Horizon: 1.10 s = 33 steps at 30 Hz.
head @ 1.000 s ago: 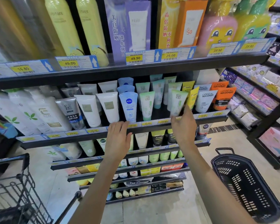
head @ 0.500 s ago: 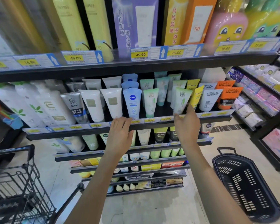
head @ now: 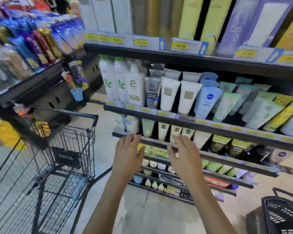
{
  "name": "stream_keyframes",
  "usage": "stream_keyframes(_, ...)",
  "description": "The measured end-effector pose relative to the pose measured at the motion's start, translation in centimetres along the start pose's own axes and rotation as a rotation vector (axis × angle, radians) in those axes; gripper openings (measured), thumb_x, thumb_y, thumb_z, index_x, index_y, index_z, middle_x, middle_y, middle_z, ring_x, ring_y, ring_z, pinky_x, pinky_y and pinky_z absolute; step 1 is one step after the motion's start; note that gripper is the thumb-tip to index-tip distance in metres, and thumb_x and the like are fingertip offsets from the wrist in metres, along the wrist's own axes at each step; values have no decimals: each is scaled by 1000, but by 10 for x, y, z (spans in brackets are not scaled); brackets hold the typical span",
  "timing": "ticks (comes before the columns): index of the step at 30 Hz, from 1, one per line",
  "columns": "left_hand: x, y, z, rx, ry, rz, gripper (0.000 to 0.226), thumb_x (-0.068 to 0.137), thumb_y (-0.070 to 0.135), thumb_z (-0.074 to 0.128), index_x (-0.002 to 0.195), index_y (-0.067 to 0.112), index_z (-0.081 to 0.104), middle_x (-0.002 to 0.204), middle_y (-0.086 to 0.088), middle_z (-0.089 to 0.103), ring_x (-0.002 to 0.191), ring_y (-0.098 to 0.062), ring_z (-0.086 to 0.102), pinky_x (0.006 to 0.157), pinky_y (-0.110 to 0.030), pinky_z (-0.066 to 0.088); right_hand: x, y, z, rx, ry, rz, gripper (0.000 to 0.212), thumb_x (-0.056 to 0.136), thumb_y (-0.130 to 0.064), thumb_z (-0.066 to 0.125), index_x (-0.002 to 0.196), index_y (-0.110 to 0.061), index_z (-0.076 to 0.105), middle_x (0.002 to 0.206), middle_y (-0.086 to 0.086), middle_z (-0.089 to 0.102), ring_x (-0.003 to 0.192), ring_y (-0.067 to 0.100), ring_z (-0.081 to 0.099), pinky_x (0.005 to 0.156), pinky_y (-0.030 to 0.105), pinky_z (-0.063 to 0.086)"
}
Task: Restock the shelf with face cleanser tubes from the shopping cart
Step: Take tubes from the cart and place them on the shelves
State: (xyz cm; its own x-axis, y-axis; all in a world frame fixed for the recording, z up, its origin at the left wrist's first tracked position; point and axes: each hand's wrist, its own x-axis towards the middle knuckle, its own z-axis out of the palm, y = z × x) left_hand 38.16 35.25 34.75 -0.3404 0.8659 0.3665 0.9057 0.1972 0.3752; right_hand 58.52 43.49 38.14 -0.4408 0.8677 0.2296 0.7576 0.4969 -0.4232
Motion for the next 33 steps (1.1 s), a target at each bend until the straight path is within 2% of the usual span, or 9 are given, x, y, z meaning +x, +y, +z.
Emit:
stream_keyframes(6, -79, -107, -64, 98, 36, -256, 50, 97, 46, 43, 131, 15, 62, 126, -11, 63, 113, -39, 57, 97, -51, 48, -11, -116, 71, -42, -232, -246, 54, 106, -44, 46, 156, -24, 43, 164, 4, 38, 154, 25, 28, 127, 45, 20)
stream_keyframes(11, -148, -181, -114, 177, 77, -494, 53, 97, 47, 41, 131, 14, 64, 123, -12, 64, 111, -39, 59, 94, -51, 49, -26, -207, 132, -21, -344, -422, 58, 104, -55, 33, 151, -25, 50, 161, 5, 42, 151, 29, 34, 124, 55, 23)
stream_keyframes(15, -205, -225, -142, 217, 55, -695, 49, 102, 46, 47, 140, 16, 56, 136, -12, 58, 121, -37, 53, 102, -51, 45, -42, -267, 171, 34, -436, -516, 64, 102, -58, 33, 149, -21, 53, 159, 7, 47, 150, 30, 36, 123, 54, 27)
stream_keyframes(19, -247, -256, -152, 223, 25, -841, 52, 103, 49, 42, 143, 17, 53, 135, -10, 59, 122, -34, 53, 103, -48, 45, -55, -311, 201, 38, -543, -613, 52, 107, -48, 45, 152, -22, 50, 161, 2, 43, 152, 24, 30, 127, 46, 20)
stream_keyframes(22, -268, -276, -150, 179, -17, -948, 56, 104, 50, 41, 147, 16, 50, 141, -11, 56, 127, -34, 51, 108, -50, 42, -58, -337, 221, 59, -613, -654, 49, 106, -43, 50, 149, -18, 52, 155, 5, 48, 147, 24, 36, 124, 43, 28)
stream_keyframes(26, -275, -299, -141, 143, -46, -1043, 55, 103, 49, 45, 148, 18, 49, 143, -10, 56, 130, -34, 49, 109, -50, 42, -49, -357, 248, 68, -688, -632, 45, 105, -46, 49, 144, -24, 54, 147, -1, 53, 138, 21, 44, 110, 51, 44)
stream_keyframes(28, -271, -313, -135, 132, -94, -1081, 55, 104, 50, 43, 149, 19, 47, 143, -10, 55, 131, -33, 49, 109, -49, 43, -39, -364, 264, 63, -726, -623, 44, 105, -47, 48, 143, -26, 53, 146, -3, 53, 134, 20, 46, 107, 51, 46)
stream_keyframes(33, -243, -355, -110, 95, -207, -1151, 55, 103, 50, 40, 149, 20, 44, 143, -10, 55, 129, -34, 50, 105, -49, 45, 5, -381, 310, 64, -816, -618, 42, 105, -39, 53, 142, -20, 57, 140, 2, 59, 128, 22, 52, 105, 41, 46)
